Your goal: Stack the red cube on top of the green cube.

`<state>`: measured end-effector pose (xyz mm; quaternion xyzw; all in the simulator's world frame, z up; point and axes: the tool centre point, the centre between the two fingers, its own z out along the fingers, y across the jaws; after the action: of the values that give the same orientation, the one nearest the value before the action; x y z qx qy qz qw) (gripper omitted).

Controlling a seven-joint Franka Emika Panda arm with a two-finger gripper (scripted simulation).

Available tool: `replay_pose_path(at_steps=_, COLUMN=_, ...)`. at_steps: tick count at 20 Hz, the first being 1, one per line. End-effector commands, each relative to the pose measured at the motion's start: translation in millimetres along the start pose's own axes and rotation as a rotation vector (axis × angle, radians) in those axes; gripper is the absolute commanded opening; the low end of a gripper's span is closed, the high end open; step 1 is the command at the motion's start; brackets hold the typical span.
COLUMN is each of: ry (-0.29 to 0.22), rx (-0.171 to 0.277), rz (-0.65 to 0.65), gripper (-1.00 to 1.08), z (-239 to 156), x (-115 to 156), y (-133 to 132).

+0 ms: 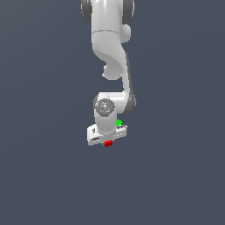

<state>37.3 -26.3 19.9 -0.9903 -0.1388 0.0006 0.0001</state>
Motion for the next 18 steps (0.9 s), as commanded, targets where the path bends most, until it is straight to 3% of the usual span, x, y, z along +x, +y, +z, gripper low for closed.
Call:
replay_pose_path(at_steps=1, ry=0.001, rx=0.0, rz=0.0, gripper=-1.0, z=0, x=0, y=0)
replay_pose_path(at_steps=12, ry=0.001, rx=0.0, rz=-0.001, gripper=-1.0, z=-3, x=0, y=0)
replay_pose_path(at_steps=18, ry=0.001, rx=0.0, rz=-0.001, gripper=-1.0, z=-25, x=0, y=-1)
